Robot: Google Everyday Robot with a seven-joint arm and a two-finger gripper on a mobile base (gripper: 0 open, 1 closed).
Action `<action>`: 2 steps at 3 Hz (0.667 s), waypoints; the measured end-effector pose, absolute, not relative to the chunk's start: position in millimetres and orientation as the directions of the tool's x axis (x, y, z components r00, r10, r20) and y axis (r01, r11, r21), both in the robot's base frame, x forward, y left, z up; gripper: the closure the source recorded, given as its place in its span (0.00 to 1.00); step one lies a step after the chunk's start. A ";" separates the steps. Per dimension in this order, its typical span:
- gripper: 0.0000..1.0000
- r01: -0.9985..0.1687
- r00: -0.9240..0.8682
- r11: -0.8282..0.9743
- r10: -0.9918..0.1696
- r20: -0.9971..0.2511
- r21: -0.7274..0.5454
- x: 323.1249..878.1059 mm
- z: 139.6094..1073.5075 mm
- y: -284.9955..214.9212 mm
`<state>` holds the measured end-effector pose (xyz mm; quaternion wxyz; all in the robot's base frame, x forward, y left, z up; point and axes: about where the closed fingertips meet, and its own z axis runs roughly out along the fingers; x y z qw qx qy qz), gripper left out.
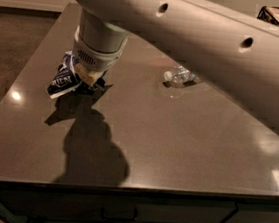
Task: Move blue chip bag near sponge
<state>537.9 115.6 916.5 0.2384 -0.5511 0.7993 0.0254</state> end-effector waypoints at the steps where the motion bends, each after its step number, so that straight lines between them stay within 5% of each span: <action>1: 0.36 -0.893 -0.277 0.390 -0.869 -0.409 -0.224 536.6 917.8 115.8; 2: 0.13 -0.893 -0.274 0.388 -0.870 -0.410 -0.226 535.8 918.9 116.6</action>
Offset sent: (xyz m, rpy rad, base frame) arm -0.0011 0.0001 0.0011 -0.0004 -0.0020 0.0012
